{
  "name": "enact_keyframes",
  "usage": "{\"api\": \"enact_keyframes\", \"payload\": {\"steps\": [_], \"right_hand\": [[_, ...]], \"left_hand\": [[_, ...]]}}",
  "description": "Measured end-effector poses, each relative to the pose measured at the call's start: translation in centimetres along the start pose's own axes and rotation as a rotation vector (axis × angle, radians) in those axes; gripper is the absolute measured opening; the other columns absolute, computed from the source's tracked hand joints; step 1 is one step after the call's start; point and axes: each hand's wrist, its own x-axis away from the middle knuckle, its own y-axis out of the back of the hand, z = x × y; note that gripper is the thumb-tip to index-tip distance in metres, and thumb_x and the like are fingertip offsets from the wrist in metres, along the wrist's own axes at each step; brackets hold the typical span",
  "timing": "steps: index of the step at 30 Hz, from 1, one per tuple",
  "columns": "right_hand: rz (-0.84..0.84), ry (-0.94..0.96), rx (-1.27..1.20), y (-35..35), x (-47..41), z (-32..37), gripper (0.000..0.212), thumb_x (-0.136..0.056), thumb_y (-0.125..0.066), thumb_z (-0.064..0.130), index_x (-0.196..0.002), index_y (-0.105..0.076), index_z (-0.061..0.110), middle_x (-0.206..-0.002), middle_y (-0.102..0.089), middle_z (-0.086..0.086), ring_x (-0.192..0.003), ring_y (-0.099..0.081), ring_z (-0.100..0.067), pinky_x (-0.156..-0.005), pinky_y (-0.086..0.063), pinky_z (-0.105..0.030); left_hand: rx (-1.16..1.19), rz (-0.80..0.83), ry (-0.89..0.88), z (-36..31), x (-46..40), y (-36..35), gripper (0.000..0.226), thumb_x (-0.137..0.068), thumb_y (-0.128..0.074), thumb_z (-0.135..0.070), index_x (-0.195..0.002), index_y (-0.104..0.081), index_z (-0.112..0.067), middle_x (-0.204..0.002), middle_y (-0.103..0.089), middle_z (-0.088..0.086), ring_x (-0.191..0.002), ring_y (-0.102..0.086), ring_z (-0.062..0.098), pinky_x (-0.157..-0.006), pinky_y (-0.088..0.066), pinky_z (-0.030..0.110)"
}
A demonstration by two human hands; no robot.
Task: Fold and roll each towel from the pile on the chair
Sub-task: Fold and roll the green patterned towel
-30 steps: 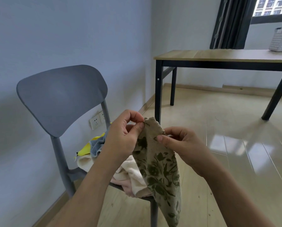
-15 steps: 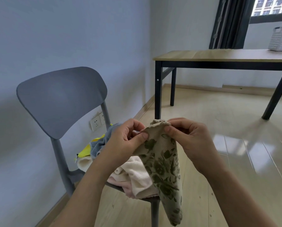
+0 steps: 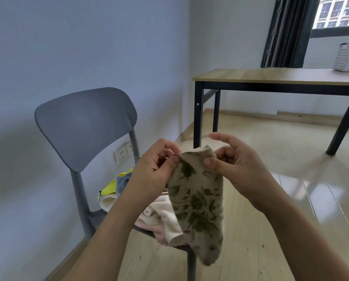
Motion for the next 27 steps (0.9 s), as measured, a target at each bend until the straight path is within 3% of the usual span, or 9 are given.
{"api": "enact_keyframes", "payload": {"steps": [5, 9, 12, 14, 19, 22, 24, 27], "right_hand": [[0.047, -0.008, 0.090, 0.6, 0.0, 2.9, 0.003, -0.084, -0.067, 0.012, -0.087, -0.067, 0.014, -0.076, -0.065, -0.002, -0.072, -0.061, -0.013, -0.071, -0.054, -0.025], [0.076, -0.034, 0.002, 1.1, 0.1, 5.0, 0.007, -0.084, -0.066, 0.010, -0.084, -0.062, 0.015, -0.073, -0.063, 0.000, -0.070, -0.057, -0.011, -0.069, -0.048, -0.026], [0.162, -0.056, -0.022, 1.1, 0.5, 6.2, 0.010, -0.086, -0.066, 0.012, -0.093, -0.062, 0.017, -0.080, -0.067, 0.000, -0.076, -0.059, -0.012, -0.074, -0.047, -0.027], [0.150, -0.023, 0.011, 1.1, 0.9, 6.8, 0.007, -0.086, -0.065, 0.010, -0.091, -0.064, 0.015, -0.080, -0.067, -0.002, -0.078, -0.060, -0.015, -0.078, -0.050, -0.030], [0.065, 0.119, 0.185, 1.1, 2.2, 7.8, 0.007, -0.083, -0.069, 0.008, -0.085, -0.068, 0.015, -0.080, -0.071, -0.002, -0.074, -0.065, -0.010, -0.071, -0.055, -0.020], [0.120, 0.109, 0.296, 1.2, 2.6, 8.5, 0.016, -0.083, -0.071, 0.016, -0.098, -0.066, 0.021, -0.087, -0.072, -0.001, -0.081, -0.068, -0.013, -0.076, -0.057, -0.025], [0.201, 0.061, 0.394, 1.3, 2.7, 9.0, 0.017, -0.083, -0.071, 0.021, -0.099, -0.065, 0.023, -0.090, -0.072, 0.002, -0.086, -0.068, -0.013, -0.081, -0.057, -0.030], [0.267, 0.055, 0.578, 1.2, 2.8, 9.9, 0.005, -0.085, -0.068, 0.024, -0.081, -0.066, 0.025, -0.077, -0.068, 0.005, -0.076, -0.064, -0.013, -0.075, -0.054, -0.030]], "left_hand": [[-0.176, 0.030, -0.092, -3.3, 0.0, 0.8, 0.018, -0.096, -0.054, -0.013, -0.088, -0.059, -0.029, -0.071, -0.056, 0.000, -0.058, -0.048, 0.013, -0.050, -0.041, 0.023], [-0.248, 0.055, -0.128, -5.6, 0.2, 1.3, 0.020, -0.096, -0.054, -0.016, -0.087, -0.060, -0.033, -0.072, -0.056, -0.001, -0.060, -0.049, 0.015, -0.053, -0.042, 0.022], [-0.295, 0.067, -0.150, -7.1, 0.4, 1.8, 0.023, -0.096, -0.053, -0.018, -0.086, -0.059, -0.038, -0.075, -0.058, 0.000, -0.069, -0.057, 0.028, -0.058, -0.049, 0.032], [-0.335, 0.079, -0.151, -7.8, 0.7, 2.0, 0.021, -0.097, -0.052, -0.019, -0.087, -0.059, -0.036, -0.075, -0.059, -0.001, -0.069, -0.058, 0.026, -0.058, -0.048, 0.033], [-0.387, 0.090, -0.174, -9.1, 1.5, 2.7, 0.023, -0.096, -0.054, -0.015, -0.084, -0.059, -0.034, -0.067, -0.054, -0.008, -0.058, -0.048, 0.008, -0.055, -0.040, 0.017], [-0.397, 0.093, -0.170, -9.7, 1.8, 2.8, 0.022, -0.096, -0.054, -0.015, -0.085, -0.058, -0.033, -0.066, -0.053, -0.010, -0.057, -0.047, 0.005, -0.055, -0.039, 0.015], [-0.420, 0.103, -0.181, -10.0, 1.8, 2.8, 0.020, -0.096, -0.054, -0.017, -0.085, -0.058, -0.033, -0.067, -0.053, -0.010, -0.056, -0.046, 0.006, -0.055, -0.040, 0.017], [-0.427, 0.115, -0.188, -10.4, 1.9, 2.7, 0.018, -0.096, -0.053, -0.018, -0.086, -0.058, -0.032, -0.073, -0.057, -0.001, -0.060, -0.050, 0.018, -0.058, -0.043, 0.030]]}}
